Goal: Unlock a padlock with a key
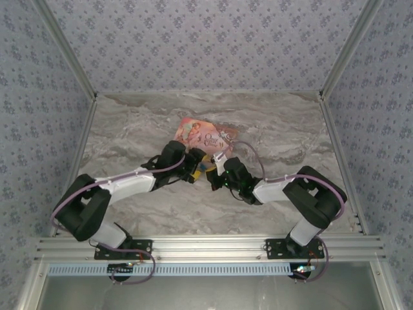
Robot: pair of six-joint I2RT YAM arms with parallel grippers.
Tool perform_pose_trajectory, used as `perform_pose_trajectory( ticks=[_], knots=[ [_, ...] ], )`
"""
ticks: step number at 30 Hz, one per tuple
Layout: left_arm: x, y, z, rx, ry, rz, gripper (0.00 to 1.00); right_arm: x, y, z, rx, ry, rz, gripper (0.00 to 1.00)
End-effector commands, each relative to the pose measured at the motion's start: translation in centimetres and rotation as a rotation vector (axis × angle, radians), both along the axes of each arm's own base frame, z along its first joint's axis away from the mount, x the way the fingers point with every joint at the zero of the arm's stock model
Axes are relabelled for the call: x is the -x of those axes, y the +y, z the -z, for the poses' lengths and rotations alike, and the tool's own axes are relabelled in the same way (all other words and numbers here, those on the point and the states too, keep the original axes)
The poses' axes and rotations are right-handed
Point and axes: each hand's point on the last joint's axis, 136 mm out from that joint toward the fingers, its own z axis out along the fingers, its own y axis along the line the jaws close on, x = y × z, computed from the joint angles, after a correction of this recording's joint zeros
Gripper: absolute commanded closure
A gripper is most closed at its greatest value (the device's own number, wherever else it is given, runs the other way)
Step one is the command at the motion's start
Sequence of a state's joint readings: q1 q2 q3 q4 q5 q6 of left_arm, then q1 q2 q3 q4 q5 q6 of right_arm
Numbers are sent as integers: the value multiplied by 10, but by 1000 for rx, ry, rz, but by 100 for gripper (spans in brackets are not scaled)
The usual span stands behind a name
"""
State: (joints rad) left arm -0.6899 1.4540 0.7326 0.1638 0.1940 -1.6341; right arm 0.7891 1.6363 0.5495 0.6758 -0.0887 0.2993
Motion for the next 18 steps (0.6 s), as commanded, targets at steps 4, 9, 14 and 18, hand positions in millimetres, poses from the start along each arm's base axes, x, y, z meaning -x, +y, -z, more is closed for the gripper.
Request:
perform_pose_trajectory(
  ticks=[4,9,14,18],
  knots=[
    [-6,49,-31,-134,-151,-33,19,7,4,-5,-206,216,12,100],
    [-13,82,-53,-238,-246,-63,15,6,3,0,-296,368,63,100],
    [-24,102,-71,-321,-335,-52,12,0,-1,6,-396,491,130,100],
    [-34,117,-75,-405,-362,-28,10,-2,-2,11,-461,584,164,100]
  ],
)
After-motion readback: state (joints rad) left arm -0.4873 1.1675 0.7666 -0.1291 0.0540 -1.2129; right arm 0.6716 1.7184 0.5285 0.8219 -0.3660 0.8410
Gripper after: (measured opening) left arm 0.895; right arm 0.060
